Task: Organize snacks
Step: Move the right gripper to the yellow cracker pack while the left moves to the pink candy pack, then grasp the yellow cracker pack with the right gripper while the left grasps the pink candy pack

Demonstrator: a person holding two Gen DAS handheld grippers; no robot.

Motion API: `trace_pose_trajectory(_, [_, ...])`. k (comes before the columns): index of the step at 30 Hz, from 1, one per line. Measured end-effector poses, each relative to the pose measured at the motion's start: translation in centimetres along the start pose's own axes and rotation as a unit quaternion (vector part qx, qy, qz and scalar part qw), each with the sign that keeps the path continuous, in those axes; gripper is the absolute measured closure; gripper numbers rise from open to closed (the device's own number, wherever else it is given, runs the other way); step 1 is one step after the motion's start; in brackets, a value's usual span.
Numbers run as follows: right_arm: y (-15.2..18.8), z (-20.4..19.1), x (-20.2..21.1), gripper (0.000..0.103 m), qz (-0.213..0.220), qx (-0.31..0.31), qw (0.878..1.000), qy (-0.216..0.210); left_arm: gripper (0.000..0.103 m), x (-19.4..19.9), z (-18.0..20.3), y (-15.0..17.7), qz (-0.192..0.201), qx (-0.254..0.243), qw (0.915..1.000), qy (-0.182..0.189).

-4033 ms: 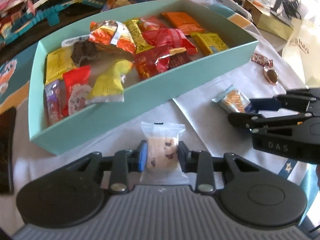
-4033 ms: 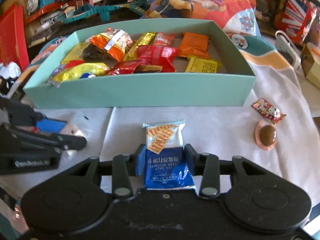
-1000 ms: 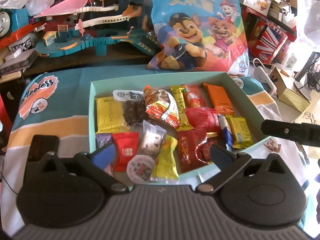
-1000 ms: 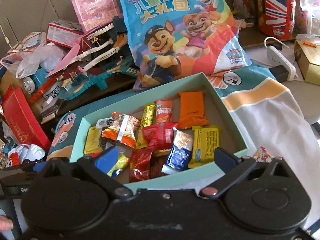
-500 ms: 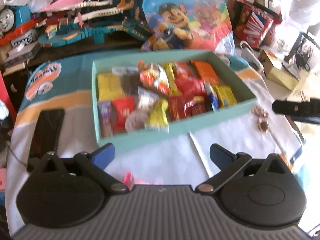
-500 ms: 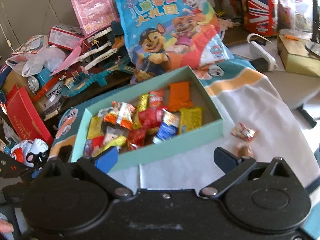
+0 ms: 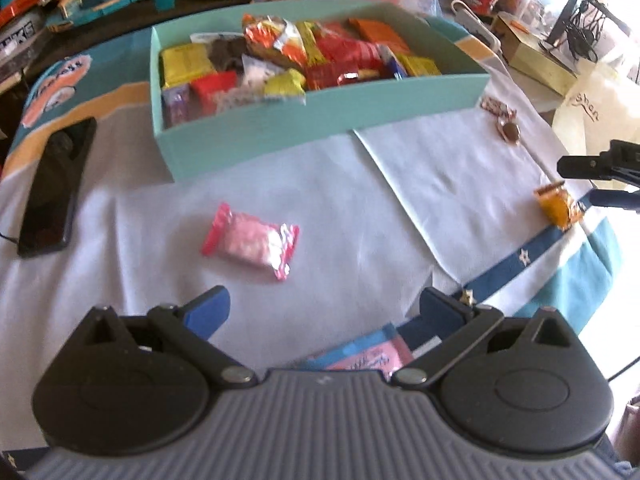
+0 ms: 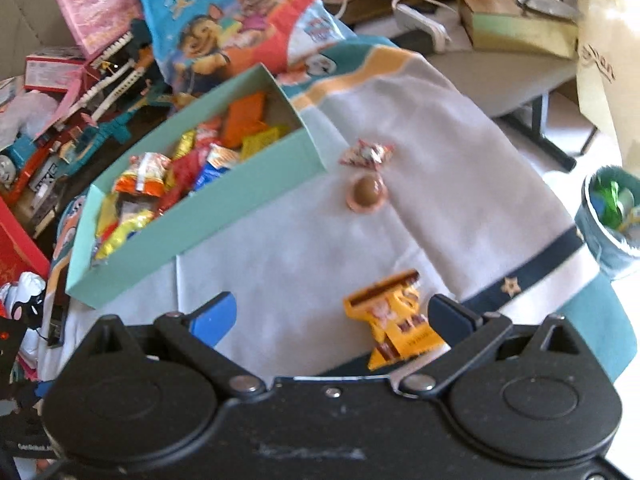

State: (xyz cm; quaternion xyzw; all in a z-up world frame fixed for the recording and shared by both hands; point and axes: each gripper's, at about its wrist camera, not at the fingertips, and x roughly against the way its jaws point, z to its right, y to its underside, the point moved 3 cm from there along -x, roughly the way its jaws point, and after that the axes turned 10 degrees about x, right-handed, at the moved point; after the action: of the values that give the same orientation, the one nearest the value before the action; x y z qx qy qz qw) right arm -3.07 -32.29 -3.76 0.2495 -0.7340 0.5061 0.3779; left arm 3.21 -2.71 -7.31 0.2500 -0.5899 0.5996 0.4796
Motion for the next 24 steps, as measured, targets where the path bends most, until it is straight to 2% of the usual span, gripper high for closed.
trace_pose_trajectory(8, [1.0,-0.4,-1.1,0.0,-0.015,-0.002,1.0,-0.003,0.0,-0.7,-0.3,1.3,-0.018,0.0,0.9998,0.003])
trace_pose_trajectory(16, [1.1,1.8,-1.4,0.0,0.011,-0.03,0.999,0.032,0.0,-1.7,-1.0,3.7,-0.048,-0.021,0.9986,-0.012])
trace_pose_trajectory(18, [1.3,1.7,-1.7,0.015,0.012,-0.029,0.999,0.03,0.0,-2.0,-0.9,3.7,-0.04,-0.031,0.9984,-0.024])
trace_pose_trajectory(21, [1.6,0.8,-2.4,0.028,0.008,-0.015,1.0,0.021,0.0,-2.6,-0.8,3.5,-0.032,-0.036,0.9979,-0.043])
trace_pose_trajectory(24, [1.7,-1.3,-3.3,0.029,0.002,0.015,1.0,0.002,0.0,-3.1,-0.7,2.9,-0.025,-0.032,0.9978,-0.053])
